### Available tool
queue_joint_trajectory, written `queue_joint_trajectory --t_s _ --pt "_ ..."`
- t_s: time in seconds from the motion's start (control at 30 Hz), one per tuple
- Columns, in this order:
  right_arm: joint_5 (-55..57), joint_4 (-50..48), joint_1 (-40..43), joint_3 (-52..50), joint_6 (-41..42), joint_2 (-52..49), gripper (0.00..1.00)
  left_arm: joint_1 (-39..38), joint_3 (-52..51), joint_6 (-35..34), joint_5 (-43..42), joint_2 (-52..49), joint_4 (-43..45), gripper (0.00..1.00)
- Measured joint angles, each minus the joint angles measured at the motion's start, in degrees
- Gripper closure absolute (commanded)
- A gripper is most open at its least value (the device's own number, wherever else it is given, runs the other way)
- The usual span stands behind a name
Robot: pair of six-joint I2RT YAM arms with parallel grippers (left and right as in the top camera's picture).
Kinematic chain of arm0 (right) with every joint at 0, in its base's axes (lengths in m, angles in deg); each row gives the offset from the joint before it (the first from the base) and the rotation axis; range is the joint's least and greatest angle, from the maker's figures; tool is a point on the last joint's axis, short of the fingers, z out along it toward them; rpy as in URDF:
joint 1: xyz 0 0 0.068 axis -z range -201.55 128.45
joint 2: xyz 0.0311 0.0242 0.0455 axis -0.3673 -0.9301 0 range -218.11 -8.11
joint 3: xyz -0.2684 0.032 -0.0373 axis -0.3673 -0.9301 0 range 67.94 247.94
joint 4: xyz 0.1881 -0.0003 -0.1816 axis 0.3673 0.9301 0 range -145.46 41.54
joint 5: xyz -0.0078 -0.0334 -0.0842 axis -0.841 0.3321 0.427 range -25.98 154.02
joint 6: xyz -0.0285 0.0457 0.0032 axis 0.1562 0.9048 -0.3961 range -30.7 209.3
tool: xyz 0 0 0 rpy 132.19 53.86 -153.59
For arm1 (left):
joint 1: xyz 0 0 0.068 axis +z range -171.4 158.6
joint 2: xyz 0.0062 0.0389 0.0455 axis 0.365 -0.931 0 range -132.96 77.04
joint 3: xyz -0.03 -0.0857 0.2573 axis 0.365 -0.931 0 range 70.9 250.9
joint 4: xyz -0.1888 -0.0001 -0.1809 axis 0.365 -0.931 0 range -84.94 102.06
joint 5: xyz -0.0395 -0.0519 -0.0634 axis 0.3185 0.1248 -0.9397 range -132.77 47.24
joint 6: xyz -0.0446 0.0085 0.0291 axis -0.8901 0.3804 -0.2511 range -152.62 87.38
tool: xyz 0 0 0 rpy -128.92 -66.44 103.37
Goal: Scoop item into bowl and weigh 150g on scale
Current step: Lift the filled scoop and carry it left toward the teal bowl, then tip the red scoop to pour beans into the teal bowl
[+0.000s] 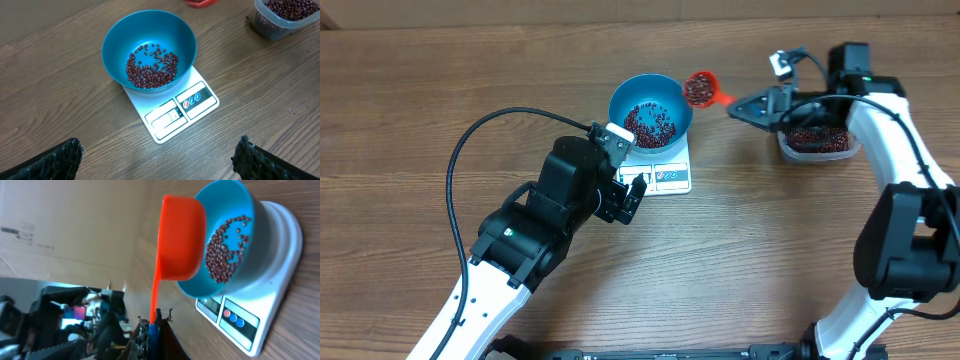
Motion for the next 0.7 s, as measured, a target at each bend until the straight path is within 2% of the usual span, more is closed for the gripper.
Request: queue_joint_trajectory --t_s 0.4,0.7 --pt "16.3 -8.0 -9.3 0.0 4.0 0.0 0.96 0.0 0.0 0.0 0.0 0.0 0.0 0.00" --pt "24.8 -8.8 -14.5 0.0 -5.4 0.0 0.96 0.0 0.0 0.0 0.0 0.0 0.0 0.00"
